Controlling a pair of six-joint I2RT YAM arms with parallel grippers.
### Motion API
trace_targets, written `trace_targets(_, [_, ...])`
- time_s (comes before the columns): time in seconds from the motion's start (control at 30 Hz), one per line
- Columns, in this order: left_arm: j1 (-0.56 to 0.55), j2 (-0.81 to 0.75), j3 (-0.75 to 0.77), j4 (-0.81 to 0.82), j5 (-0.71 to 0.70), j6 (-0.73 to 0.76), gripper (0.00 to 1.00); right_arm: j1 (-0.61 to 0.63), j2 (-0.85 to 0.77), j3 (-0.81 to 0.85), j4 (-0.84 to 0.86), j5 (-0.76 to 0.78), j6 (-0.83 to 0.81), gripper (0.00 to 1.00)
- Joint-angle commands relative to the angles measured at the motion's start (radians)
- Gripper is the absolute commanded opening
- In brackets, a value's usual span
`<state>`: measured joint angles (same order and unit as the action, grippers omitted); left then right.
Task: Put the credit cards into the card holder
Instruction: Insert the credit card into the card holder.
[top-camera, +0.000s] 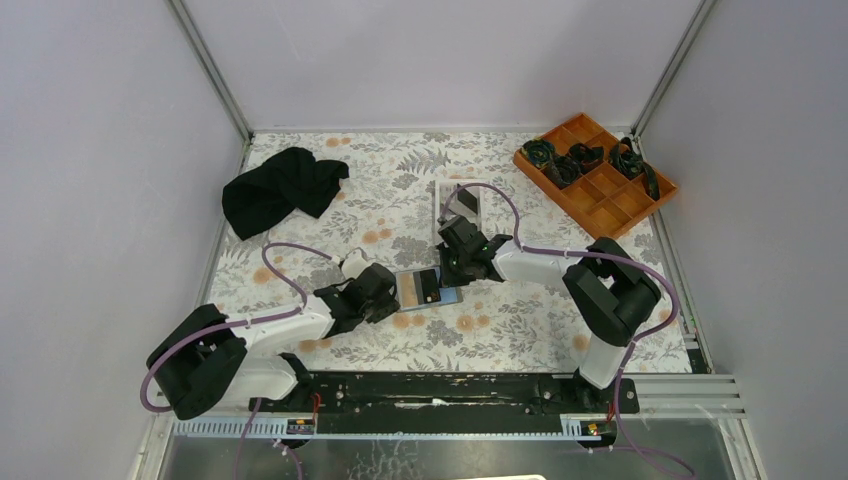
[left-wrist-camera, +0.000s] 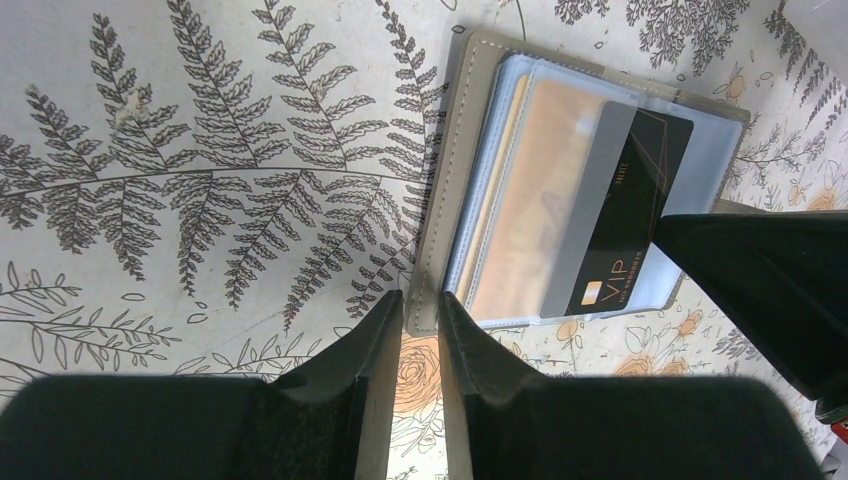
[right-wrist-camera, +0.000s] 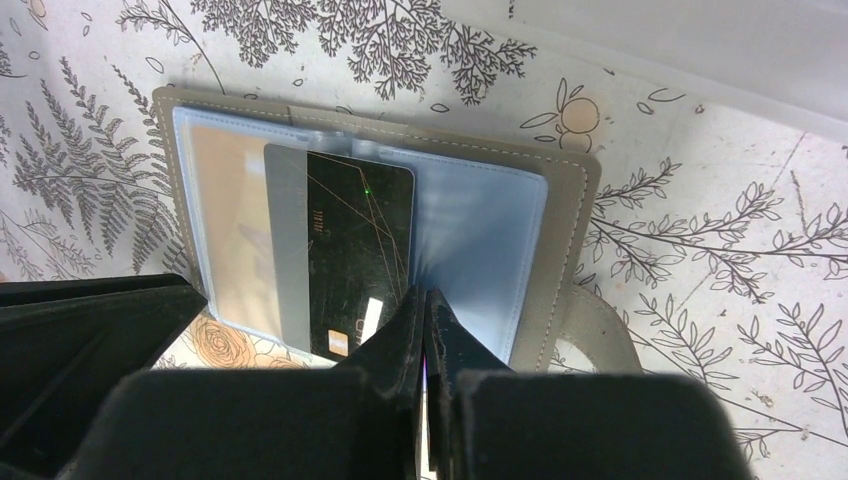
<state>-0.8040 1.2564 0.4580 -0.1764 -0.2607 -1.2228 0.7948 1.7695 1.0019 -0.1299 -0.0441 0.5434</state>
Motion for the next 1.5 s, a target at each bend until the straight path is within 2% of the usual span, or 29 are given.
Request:
trace_targets(0.0, [0.009, 0.008, -0.038, -0.058, 0.010, 0.032, 0.27, 0.010, 0.010, -0.010, 0.036, -0.008, 0.020, 0.00])
trace_targets(1.47, [0.043, 0.031, -0.062, -0.006, 0.029, 0.064, 0.26, 0.084, 0.095, 0.135, -0.010, 0.020, 0.016, 0.00])
